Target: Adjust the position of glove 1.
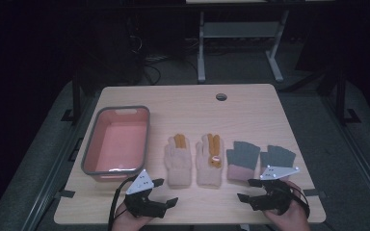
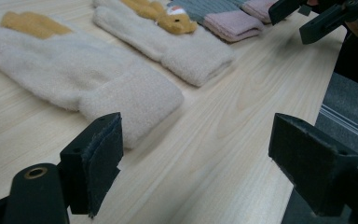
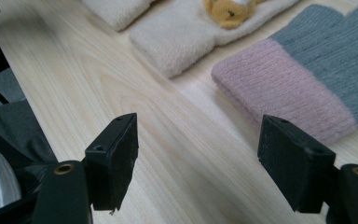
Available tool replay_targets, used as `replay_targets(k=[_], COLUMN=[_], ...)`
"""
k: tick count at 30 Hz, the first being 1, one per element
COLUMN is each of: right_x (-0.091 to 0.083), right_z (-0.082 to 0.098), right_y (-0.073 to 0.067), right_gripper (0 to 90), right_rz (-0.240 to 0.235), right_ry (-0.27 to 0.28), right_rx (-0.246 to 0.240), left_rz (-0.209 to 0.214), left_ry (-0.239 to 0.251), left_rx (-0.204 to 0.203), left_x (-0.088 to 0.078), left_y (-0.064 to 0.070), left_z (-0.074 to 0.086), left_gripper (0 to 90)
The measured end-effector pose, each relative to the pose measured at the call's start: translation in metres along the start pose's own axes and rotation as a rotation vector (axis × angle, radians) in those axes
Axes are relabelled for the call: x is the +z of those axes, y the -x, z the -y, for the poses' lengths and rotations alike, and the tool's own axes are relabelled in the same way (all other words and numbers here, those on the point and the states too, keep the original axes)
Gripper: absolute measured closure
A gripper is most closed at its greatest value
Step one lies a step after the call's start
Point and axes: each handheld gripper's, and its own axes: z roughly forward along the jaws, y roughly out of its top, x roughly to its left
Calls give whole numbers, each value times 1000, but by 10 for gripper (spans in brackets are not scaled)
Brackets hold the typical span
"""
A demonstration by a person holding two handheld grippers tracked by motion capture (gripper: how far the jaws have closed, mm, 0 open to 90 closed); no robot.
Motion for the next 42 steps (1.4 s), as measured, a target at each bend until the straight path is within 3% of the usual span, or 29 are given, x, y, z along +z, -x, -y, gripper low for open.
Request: replay_targets(k=[6, 12, 22, 29, 42], right_x=[1, 2, 3, 6, 12], right_z=[2, -3, -8, -24, -69], right_y=[-3, -6, -6, -7, -11], right_gripper=[286, 286, 303, 302, 302], right_rz=[-9, -2, -10, -39, -42], right_ry=[-11, -19, -21, -81, -141], right_rx=[0, -16, -29, -34, -111], left_rz=[20, 19, -8, -4, -1], left_ry=[-4, 0, 12, 9, 19], left_rx=[-21, -4, 0, 2, 2], left_x=[1, -1, -4, -1, -3], left_y=[-2, 0, 2, 4, 3], left_z=[1, 1, 1, 1, 1], left_gripper=[178, 178, 179, 178, 178])
